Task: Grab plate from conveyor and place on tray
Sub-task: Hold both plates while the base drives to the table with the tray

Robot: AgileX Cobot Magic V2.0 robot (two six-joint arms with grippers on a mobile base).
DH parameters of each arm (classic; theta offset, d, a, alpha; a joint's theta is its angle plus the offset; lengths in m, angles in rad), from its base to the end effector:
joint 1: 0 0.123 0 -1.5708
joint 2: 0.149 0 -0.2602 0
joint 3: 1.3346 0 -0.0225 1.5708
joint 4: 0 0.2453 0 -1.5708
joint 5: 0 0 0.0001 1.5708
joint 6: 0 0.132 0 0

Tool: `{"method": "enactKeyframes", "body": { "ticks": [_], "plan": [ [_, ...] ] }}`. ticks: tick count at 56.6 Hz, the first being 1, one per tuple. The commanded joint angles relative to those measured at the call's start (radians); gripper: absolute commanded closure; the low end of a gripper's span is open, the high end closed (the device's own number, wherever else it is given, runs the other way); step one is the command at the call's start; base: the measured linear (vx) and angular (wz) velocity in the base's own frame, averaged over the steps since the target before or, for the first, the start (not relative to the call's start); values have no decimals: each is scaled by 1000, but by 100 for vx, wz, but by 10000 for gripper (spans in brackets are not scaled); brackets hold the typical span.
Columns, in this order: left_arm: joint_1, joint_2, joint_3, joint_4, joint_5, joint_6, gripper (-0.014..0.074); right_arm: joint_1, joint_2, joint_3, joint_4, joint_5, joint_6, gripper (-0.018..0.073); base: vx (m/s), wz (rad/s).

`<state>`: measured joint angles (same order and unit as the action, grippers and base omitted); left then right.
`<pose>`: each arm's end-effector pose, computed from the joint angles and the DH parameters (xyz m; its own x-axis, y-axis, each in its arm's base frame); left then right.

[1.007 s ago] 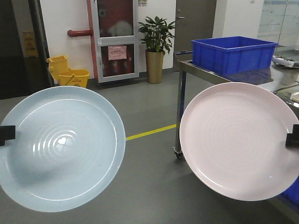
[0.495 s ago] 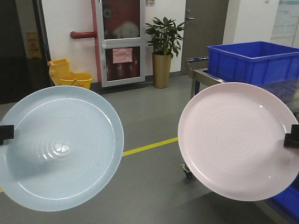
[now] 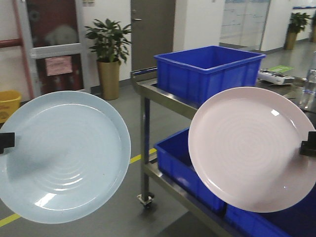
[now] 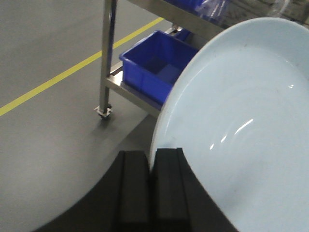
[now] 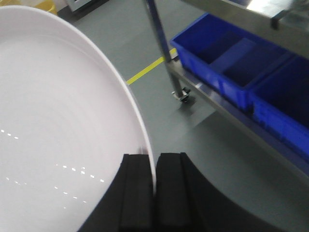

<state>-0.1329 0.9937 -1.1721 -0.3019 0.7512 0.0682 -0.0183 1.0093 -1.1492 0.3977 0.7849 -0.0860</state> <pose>0.2327 -0.0582 0.3881 -0.4850 -0.0883 -0.8701 0.2375 0.9442 -0.2282 0.2405 0.0318 0.3757 -0.5286 0.2035 -0.8241 -0.1161 0.9444 0.3077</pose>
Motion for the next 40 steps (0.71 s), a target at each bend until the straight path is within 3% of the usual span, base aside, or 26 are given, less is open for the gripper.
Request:
{"method": "enactKeyframes", "body": {
  "ticks": [1, 40],
  "plan": [
    [-4, -13, -26, -27, -78, -10, 602, -1, -16, -30, 19, -82, -7, 568, 50, -71],
    [-4, -12, -26, -27, -78, -10, 602, -1, -16, -30, 19, -83, -7, 568, 44, -56]
  ]
}}
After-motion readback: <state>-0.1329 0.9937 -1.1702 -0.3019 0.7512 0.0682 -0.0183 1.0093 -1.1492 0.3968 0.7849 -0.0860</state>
